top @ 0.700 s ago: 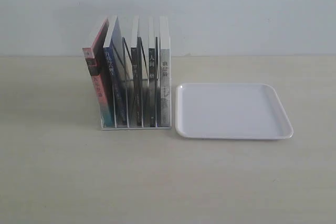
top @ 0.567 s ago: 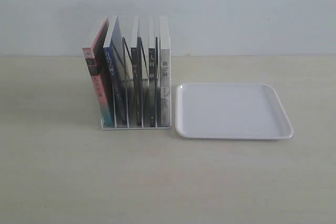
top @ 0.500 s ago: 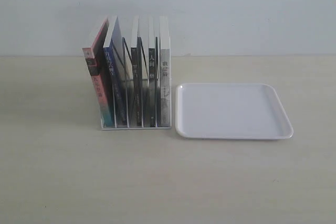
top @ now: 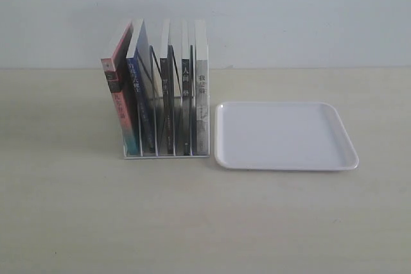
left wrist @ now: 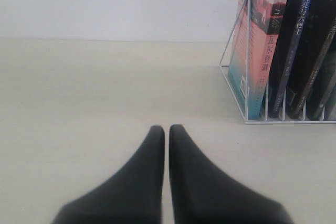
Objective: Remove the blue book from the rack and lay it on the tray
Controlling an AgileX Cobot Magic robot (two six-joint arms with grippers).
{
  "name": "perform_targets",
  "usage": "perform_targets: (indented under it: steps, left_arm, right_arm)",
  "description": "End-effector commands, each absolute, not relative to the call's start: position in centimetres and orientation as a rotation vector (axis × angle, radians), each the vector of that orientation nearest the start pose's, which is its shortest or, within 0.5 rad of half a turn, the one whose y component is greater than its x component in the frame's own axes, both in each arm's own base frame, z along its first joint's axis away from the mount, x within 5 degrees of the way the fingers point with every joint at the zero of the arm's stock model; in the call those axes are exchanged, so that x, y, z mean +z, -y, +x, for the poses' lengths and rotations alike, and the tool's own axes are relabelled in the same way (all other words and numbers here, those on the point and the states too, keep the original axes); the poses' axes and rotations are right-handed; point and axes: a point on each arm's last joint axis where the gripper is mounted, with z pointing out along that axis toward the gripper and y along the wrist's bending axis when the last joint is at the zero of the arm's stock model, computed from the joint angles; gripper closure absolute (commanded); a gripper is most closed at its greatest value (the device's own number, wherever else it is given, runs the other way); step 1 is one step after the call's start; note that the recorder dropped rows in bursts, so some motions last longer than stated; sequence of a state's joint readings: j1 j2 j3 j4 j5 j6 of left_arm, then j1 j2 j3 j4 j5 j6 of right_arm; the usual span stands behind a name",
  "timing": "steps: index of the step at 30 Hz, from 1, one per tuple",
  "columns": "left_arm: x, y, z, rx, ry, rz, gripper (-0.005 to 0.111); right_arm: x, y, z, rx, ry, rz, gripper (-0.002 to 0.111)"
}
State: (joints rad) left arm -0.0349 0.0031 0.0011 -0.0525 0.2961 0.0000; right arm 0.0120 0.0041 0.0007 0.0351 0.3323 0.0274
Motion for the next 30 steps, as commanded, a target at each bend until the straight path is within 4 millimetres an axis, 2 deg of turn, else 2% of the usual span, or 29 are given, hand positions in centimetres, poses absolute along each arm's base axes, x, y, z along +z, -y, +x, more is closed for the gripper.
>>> perform_targets:
  steps: [1, 2, 3, 7, 11, 14, 15, 16, 18, 19, 21, 23, 24, 26, 30]
  left_arm:
    - [18.7, 0.3, 5.5, -0.077, -1.772, -0.007, 0.103]
    - [18.7, 0.3, 5.5, -0.077, -1.772, -0.007, 0.103]
    - [18.7, 0.3, 5.5, -0.077, -1.772, -0.007, 0.103]
    - [18.7, 0.3, 5.5, -0.077, -1.772, -0.007, 0.103]
    - [18.7, 0.3, 5.5, -0.077, -1.772, -0.007, 0.103]
    - [18.7, 0.3, 5.5, -0.077, -1.772, -0.007, 0.103]
    - [18.7, 0.3, 5.5, -0.077, -1.772, -0.007, 0.103]
    - [18.7, 0.3, 5.5, -0.077, -1.772, -0.007, 0.103]
    - [18.7, 0.3, 5.5, -0.077, -1.772, -0.007, 0.103]
    - [18.7, 0.3, 5.5, -0.077, -1.772, -0.007, 0.103]
    - [18.7, 0.3, 5.5, -0.077, -1.772, -0.007, 0.103]
    - [18.7, 0.3, 5.5, -0.077, -1.772, -0.007, 0.103]
    - [18.7, 0.3, 5.5, -0.077, -1.772, -0.007, 0.103]
    - [18.7, 0.3, 5.5, -0.077, -1.772, -0.007, 0.103]
    - [18.7, 0.3, 5.5, -0.077, -1.772, -0.007, 0.103]
  right_arm:
    - [18.6, -0.2, 5.4, 0.059, -1.782, 0.036, 0.108]
    - [19.0, -0.1, 5.5, 0.059, -1.736, 0.037, 0.108]
    - [20.3, -0.1, 5.6, 0.066, -1.596, 0.044, 0.108]
    - [22.6, 0.0, 5.4, 0.067, -1.338, 0.051, 0.108]
    - [24.2, 0.1, 4.9, 0.064, -1.160, 0.052, 0.108]
    - [27.1, 0.3, 3.0, 0.051, -0.792, 0.053, 0.108]
    - [28.8, 0.4, 2.4, 0.056, -0.751, 0.065, 0.108]
    - [31.5, 0.4, 1.5, 0.046, -0.727, 0.058, 0.108]
    - [37.0, 0.1, 1.8, 0.016, -0.894, 0.020, 0.108]
    - [38.8, 0.1, 2.3, 0.005, -1.000, 0.003, 0.108]
    - [41.0, -0.1, 3.9, 0.011, -1.273, -0.021, 0.108]
    - [42.6, -0.2, 6.7, -0.031, -1.692, -0.081, 0.108]
    - [43.1, -0.2, 7.8, -0.036, -1.774, -0.089, 0.108]
    - [44.2, -0.2, 9.8, -0.036, -1.857, -0.095, 0.108]
    - [45.5, -0.3, 13.4, -0.035, -1.865, -0.094, 0.108]
